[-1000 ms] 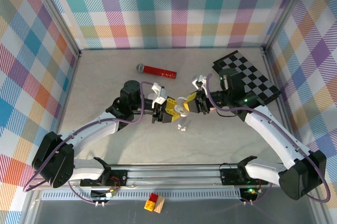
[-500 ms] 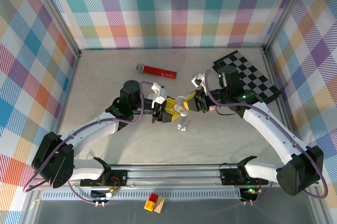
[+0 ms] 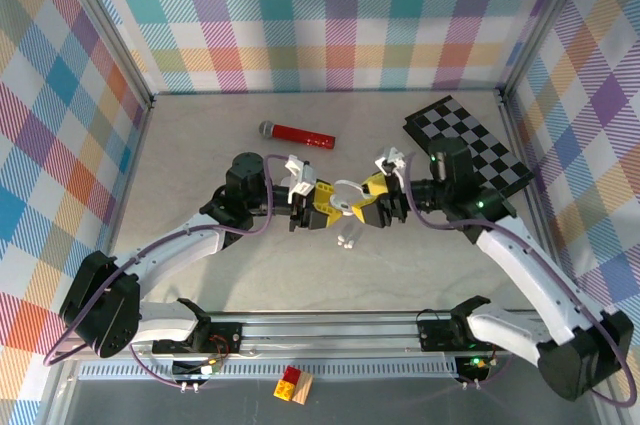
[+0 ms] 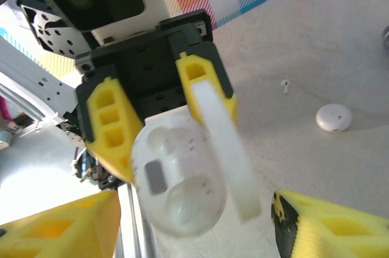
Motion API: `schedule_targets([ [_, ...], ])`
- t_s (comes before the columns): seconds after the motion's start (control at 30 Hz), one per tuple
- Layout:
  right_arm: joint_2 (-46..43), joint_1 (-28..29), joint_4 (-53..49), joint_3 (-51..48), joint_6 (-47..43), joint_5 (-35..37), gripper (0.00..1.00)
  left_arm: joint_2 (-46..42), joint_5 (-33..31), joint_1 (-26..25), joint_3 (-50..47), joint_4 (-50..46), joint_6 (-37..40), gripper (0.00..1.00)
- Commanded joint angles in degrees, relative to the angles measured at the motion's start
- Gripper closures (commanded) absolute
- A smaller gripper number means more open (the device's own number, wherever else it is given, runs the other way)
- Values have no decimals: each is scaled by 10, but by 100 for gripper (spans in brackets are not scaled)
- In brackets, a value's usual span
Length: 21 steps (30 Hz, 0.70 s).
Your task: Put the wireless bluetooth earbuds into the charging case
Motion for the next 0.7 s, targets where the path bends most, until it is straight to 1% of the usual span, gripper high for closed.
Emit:
schedule_targets([
  [0.0,-44,-4,48,-36,-5,31,33,11,-13,20,-16,58,-15,62],
  [0.17,-85,-5,106,-100,94,78,33,9,-36,47,-30,84,-27,62],
  [0.4,-79,-5,174,-183,280,144,35,-4,-59,92,-52,132,-61,62],
  [0.5,-47,-5,151,-196,343,184,37,-6,-68,96,-56,150,-69,62],
  [0.57,-16,-1,143,-202,381,185,39,-6,-73,97,-59,161,-75,62],
  [0.67,24,19,141,-212,442,208,42,-10,-78,97,-60,167,-75,62],
])
